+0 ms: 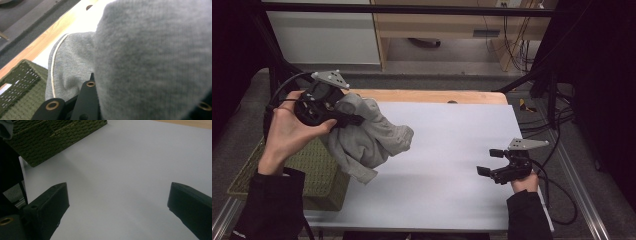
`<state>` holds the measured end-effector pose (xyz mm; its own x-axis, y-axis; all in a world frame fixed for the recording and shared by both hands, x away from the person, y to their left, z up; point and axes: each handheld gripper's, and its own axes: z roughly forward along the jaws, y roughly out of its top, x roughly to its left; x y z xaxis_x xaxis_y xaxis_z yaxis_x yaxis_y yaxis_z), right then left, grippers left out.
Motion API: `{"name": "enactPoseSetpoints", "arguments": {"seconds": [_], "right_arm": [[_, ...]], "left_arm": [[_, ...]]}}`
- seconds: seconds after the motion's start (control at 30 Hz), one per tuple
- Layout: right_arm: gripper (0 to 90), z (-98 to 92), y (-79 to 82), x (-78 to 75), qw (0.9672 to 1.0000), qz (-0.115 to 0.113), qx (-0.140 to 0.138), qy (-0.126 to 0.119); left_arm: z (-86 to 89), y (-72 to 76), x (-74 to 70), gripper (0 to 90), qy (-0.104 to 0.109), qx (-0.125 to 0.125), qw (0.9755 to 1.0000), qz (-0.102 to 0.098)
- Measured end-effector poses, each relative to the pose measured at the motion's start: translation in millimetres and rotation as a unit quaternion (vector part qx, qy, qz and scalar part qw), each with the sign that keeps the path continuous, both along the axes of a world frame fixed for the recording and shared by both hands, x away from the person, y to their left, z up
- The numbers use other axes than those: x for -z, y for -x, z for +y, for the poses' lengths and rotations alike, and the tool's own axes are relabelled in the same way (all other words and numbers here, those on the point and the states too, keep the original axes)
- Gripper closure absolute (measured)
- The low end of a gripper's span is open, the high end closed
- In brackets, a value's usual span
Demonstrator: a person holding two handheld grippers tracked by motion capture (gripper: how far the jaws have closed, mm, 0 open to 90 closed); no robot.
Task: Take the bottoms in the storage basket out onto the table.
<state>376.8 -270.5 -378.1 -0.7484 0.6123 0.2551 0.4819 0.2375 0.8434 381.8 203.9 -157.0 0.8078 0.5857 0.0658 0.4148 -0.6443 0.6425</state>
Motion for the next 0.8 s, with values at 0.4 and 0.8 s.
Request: {"name": "enactPoseSetpoints", "arguments": {"seconds": [0.4, 0.8], "right_arm": [[4.2, 0.1, 0.0, 0.0, 1.0, 0.0, 0.001, -0.001], [4.2, 0.3, 0.1, 0.1, 1.0, 0.0, 0.0, -0.001]], "left_arm": [[-19.1, -4.7, 12.0, 75.4, -0.001, 0.017, 0.9998, 0.008], [-33.8, -8.0, 21.6, 75.4, -0.002, 0.03, 0.9995, 0.012]]}}
